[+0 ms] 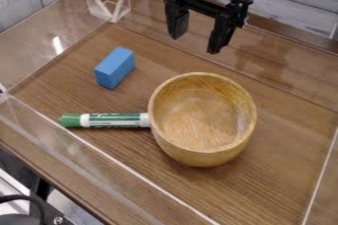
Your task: Put the blue block in the brown bowl
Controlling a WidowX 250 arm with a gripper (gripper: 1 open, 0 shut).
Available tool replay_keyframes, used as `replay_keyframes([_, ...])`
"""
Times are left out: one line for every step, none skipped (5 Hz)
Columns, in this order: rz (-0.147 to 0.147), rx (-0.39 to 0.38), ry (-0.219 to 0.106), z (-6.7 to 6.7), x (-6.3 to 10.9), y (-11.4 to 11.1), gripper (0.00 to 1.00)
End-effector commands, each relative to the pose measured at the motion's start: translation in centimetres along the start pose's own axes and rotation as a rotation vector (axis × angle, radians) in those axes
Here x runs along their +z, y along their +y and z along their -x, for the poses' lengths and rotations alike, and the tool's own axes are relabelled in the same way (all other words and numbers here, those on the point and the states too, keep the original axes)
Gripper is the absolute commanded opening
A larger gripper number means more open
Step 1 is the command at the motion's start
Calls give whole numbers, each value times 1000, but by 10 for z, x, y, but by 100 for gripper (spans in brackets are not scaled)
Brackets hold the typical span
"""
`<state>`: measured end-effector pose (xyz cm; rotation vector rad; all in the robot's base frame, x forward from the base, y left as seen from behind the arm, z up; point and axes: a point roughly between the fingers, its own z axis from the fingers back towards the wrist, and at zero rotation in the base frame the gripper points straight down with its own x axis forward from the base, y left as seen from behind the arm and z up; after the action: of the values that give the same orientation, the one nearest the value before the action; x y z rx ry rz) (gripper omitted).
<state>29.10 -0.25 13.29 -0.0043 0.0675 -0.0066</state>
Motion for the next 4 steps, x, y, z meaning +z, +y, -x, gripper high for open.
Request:
replay_keyframes([0,0,8,1,-5,6,100])
replay_keyframes([-2,2,6,2,-8,18,100])
replay_keyframes([-4,-4,-4,4,-8,33,100])
replay_keyframes([-9,-11,-22,5,-9,53,100])
